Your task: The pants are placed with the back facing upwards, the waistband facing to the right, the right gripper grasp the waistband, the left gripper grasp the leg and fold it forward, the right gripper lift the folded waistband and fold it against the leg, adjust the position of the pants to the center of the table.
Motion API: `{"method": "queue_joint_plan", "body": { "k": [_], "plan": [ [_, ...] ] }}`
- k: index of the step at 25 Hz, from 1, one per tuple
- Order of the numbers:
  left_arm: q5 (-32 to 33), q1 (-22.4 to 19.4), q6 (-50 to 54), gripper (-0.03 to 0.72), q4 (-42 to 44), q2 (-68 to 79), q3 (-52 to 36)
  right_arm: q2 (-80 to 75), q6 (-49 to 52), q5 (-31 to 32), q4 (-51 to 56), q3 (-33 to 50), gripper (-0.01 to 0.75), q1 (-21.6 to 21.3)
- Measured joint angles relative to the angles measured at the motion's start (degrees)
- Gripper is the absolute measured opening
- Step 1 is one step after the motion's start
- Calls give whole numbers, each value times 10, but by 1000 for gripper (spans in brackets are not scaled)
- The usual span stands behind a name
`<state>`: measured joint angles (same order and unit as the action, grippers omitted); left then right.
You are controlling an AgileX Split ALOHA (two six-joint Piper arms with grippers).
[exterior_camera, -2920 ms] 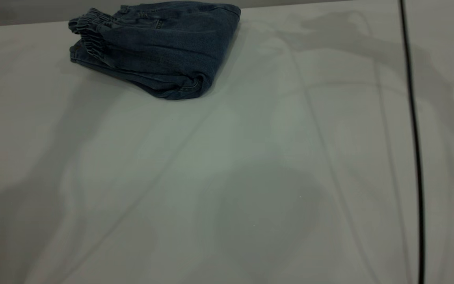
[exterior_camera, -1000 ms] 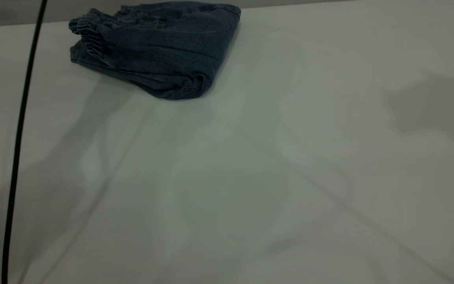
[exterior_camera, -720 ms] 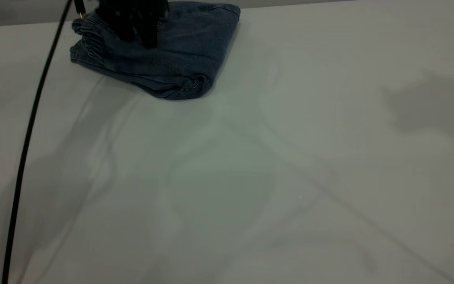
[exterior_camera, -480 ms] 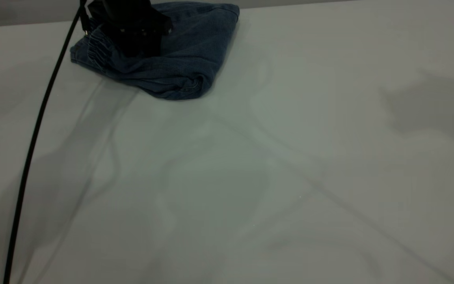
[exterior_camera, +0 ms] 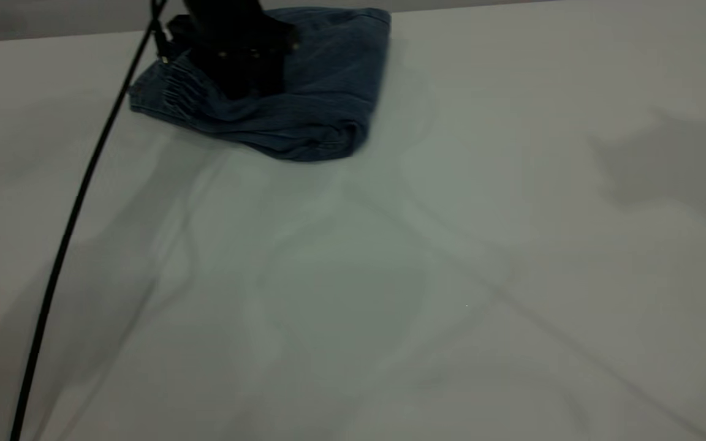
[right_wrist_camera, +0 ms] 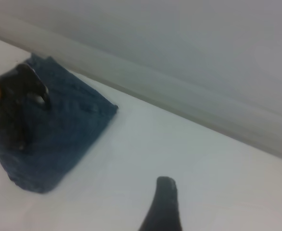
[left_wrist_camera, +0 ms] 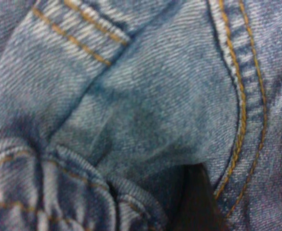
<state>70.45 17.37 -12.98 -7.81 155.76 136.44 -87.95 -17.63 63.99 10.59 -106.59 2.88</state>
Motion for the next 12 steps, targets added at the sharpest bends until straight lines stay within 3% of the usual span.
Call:
{"method": "queue_joint_plan", "body": {
  "k": [12],
  "plan": [
    [-4, 88, 35, 419, 3, -3, -1, 0, 0, -9, 0, 0, 559, 0]
  ]
}}
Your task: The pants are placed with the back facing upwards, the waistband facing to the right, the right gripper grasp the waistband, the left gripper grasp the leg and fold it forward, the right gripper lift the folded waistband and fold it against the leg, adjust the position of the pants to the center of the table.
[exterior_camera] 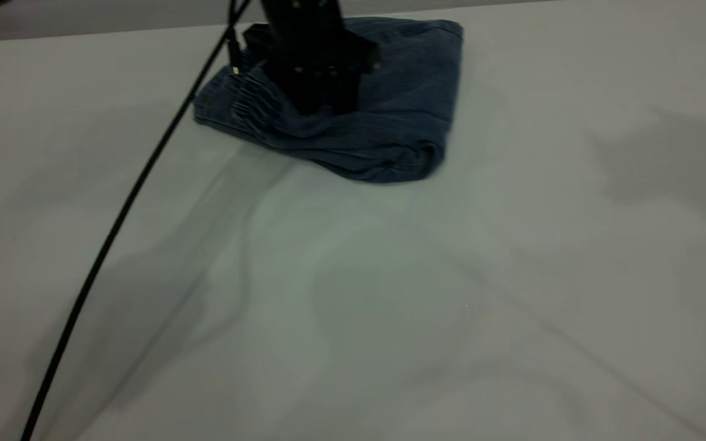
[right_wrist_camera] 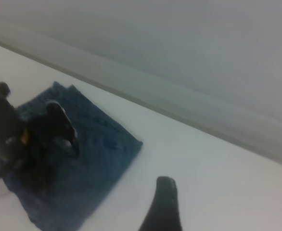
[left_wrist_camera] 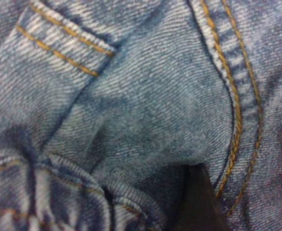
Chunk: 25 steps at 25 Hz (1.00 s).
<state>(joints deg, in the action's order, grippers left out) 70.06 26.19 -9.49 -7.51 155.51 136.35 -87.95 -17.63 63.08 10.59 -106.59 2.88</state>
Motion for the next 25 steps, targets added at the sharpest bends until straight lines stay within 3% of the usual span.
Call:
{"method": "queue_joint_plan", "body": {
  "k": [9, 16, 25],
  "plan": [
    [2, 41, -2, 416, 15, -52, 0, 0, 0, -1, -1, 0, 559, 0],
    [-1, 36, -21, 416, 127, -60, 26, 0, 0, -5, -2, 0, 559, 0],
    [-114, 36, 34, 416, 162, -55, 26, 0, 2, -5, -1, 0, 559, 0]
  ]
}}
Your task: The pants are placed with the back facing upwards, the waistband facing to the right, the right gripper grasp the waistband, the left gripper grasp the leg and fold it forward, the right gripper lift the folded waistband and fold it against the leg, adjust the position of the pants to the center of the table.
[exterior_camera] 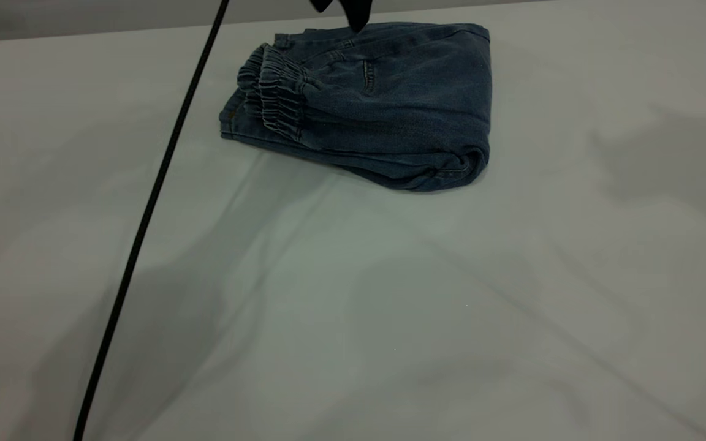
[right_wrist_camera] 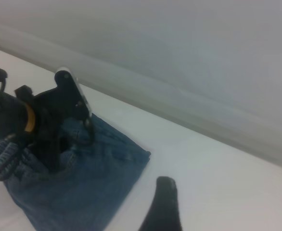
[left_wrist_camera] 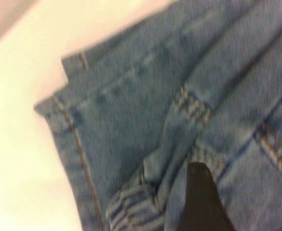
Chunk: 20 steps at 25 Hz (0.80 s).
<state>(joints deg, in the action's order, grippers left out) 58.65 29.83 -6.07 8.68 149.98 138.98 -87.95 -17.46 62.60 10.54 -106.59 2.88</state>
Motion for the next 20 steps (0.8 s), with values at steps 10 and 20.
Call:
{"method": "queue_joint_plan", "body": {
  "k": [10, 20],
  "plan": [
    [-58, 0, 23, 416, 0, 58, 0, 0, 0, 0, 1, 0, 559, 0],
    [-17, 0, 23, 416, 3, 80, 1, 0, 1, 0, 1, 0, 559, 0]
  ]
}}
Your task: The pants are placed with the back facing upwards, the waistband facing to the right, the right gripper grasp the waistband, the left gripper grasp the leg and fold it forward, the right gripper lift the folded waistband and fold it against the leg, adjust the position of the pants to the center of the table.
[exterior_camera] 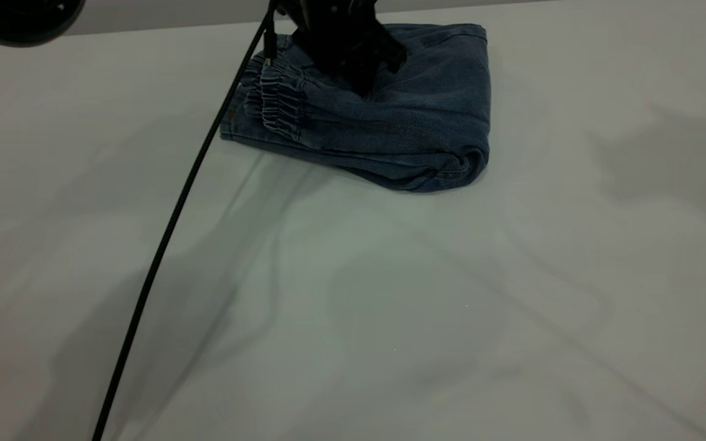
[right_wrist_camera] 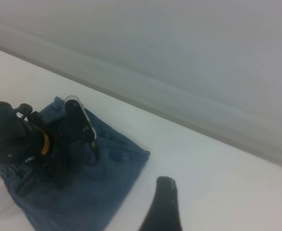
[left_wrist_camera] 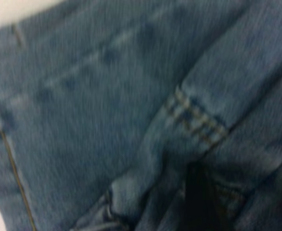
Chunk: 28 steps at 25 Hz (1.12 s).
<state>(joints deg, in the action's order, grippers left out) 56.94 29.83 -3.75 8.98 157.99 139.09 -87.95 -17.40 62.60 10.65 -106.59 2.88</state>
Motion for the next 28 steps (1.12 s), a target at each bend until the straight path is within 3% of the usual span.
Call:
{"method": "queue_joint_plan", "body": {
  "k": [9, 14, 21, 28],
  "plan": [
    [129, 0, -1, 416, -1, -1, 0, 0, 0, 0, 0, 0, 559, 0],
    [133, 0, -2, 412, -20, -3, 0, 0, 0, -1, 0, 0, 559, 0],
    [140, 1, -2, 412, -118, -20, -2, 0, 0, -1, -1, 0, 559, 0],
    [134, 1, 3, 412, -114, -41, -2, 0, 0, -1, -1, 0, 559, 0]
  ]
}}
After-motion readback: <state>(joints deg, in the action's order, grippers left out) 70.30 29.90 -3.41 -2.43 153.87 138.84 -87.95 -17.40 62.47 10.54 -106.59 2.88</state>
